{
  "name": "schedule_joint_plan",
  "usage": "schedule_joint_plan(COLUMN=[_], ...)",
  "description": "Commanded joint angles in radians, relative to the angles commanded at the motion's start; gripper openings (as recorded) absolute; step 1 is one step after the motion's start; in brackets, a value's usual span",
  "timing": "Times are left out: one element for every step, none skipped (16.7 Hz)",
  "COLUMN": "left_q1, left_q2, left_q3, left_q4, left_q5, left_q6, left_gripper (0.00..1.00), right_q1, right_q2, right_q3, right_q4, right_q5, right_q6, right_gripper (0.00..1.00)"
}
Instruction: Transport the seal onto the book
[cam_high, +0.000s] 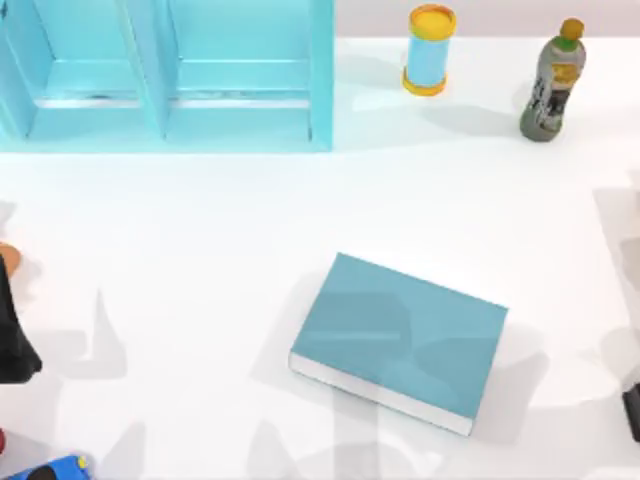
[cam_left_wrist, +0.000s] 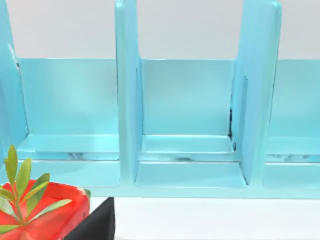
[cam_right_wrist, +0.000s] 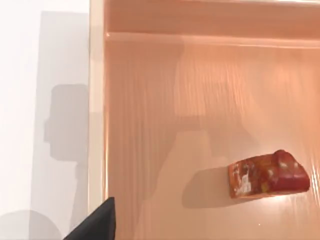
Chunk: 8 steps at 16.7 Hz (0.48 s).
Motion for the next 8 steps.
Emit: schedule_joint_plan(left_q1=[0.000, 0.000, 0.000, 0.000, 0.000, 0.000, 0.000, 0.000], left_q2=[0.000, 0.000, 0.000, 0.000, 0.000, 0.000, 0.000, 0.000], left_q3=[0.000, 0.000, 0.000, 0.000, 0.000, 0.000, 0.000, 0.000], left_q4=[0.000, 0.000, 0.000, 0.000, 0.000, 0.000, 0.000, 0.000], left_q5=[0.000, 0.000, 0.000, 0.000, 0.000, 0.000, 0.000, 0.000], left_q6=[0.000, 0.000, 0.000, 0.000, 0.000, 0.000, 0.000, 0.000], left_gripper=[1.00, 1.00, 1.00, 1.00, 1.00, 1.00, 1.00, 1.00], right_q1=[-0.022, -0.043, -0.064, -0.083, -0.101, -0.117, -0.132, -0.145], right_q2=[0.105, 0.206, 0.303, 0.394, 0.477, 0.553, 0.620, 0.678], right_q3=[0.083, 0.164, 0.242, 0.315, 0.383, 0.445, 0.499, 0.546], right_q4=[-0.065, -0.128, -0.188, -0.245, -0.299, -0.348, -0.392, -0.430], right_q5=[0.000, 0.001, 0.001, 0.002, 0.002, 0.003, 0.003, 0.004], right_q6=[-0.021, -0.041, -0.061, -0.079, -0.096, -0.112, -0.126, -0.138], right_gripper=[1.00, 1.00, 1.00, 1.00, 1.00, 1.00, 1.00, 1.00])
